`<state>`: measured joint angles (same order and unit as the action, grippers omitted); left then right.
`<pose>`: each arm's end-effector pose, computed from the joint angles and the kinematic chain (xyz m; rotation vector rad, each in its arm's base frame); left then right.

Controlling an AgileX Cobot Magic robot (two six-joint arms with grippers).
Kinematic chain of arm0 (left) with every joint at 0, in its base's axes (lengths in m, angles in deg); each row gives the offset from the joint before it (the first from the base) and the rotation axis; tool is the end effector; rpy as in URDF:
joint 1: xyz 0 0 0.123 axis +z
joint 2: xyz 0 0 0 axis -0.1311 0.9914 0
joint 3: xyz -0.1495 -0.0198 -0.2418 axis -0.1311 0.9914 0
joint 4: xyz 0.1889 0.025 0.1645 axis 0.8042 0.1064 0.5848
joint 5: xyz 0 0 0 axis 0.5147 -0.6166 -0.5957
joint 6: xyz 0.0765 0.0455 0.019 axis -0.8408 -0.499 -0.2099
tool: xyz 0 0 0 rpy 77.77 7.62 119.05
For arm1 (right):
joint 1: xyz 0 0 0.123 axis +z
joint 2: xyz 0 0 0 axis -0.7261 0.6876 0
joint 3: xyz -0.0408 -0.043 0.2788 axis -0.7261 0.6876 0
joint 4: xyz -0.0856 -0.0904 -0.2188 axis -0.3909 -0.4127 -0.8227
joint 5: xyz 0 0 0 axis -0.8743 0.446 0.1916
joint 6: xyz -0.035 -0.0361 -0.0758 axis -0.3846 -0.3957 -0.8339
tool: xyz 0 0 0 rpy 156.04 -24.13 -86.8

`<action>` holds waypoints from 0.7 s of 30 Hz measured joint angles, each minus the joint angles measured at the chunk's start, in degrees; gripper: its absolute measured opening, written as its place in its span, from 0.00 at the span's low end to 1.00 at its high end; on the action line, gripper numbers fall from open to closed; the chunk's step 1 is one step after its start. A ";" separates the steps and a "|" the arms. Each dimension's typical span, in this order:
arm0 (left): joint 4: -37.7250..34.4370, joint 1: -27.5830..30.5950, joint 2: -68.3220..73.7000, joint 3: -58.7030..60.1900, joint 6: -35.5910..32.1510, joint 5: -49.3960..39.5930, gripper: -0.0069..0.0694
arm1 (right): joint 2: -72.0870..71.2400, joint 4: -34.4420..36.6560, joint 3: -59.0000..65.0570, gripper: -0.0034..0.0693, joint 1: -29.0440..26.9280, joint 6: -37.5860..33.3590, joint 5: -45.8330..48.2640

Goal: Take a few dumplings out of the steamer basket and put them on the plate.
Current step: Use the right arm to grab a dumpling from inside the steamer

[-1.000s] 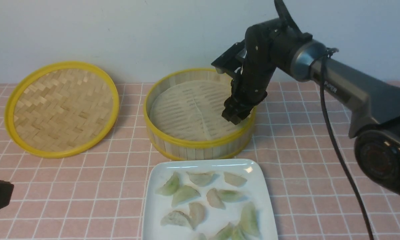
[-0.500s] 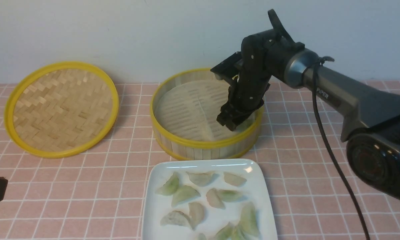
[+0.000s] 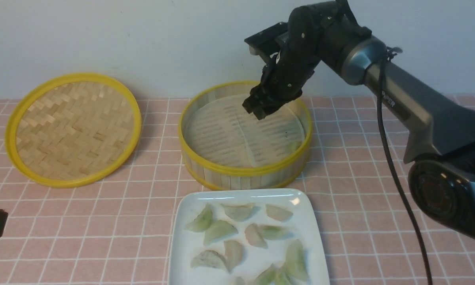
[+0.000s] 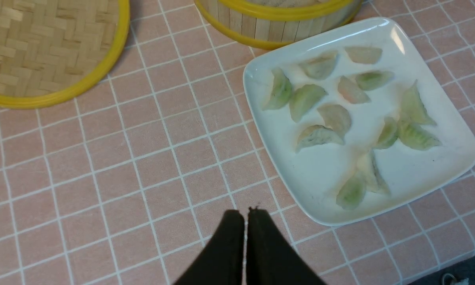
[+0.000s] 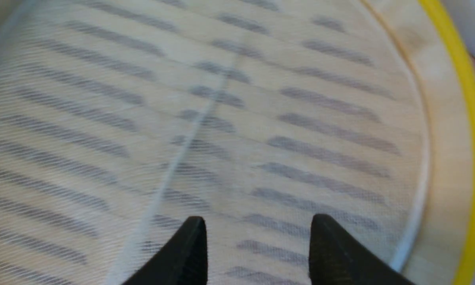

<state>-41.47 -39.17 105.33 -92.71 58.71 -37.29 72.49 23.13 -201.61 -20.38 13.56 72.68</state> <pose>0.0827 -0.0409 0.3864 0.3613 2.3495 -0.2561 0.4749 0.2393 0.2213 -0.8053 2.6285 0.1693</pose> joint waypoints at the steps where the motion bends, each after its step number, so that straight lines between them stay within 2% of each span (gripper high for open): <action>1: 0.00 0.00 0.00 0.00 0.00 0.00 0.08 | 0.00 -0.72 0.59 0.50 0.00 1.60 0.00; 9: 0.22 0.00 0.00 0.00 0.00 -0.26 0.08 | -0.67 -2.66 10.18 0.50 0.11 6.19 0.07; 16: 2.48 0.00 -0.03 0.00 0.50 -1.33 0.08 | -1.91 -8.15 11.07 0.50 1.15 6.87 0.02; 21: 3.09 0.00 -0.03 0.00 0.84 -1.65 0.08 | -2.03 -8.59 11.13 0.50 1.34 8.31 0.02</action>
<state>-38.38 -39.17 105.30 -92.71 59.54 -38.94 70.45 14.54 -190.48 -19.04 21.87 72.70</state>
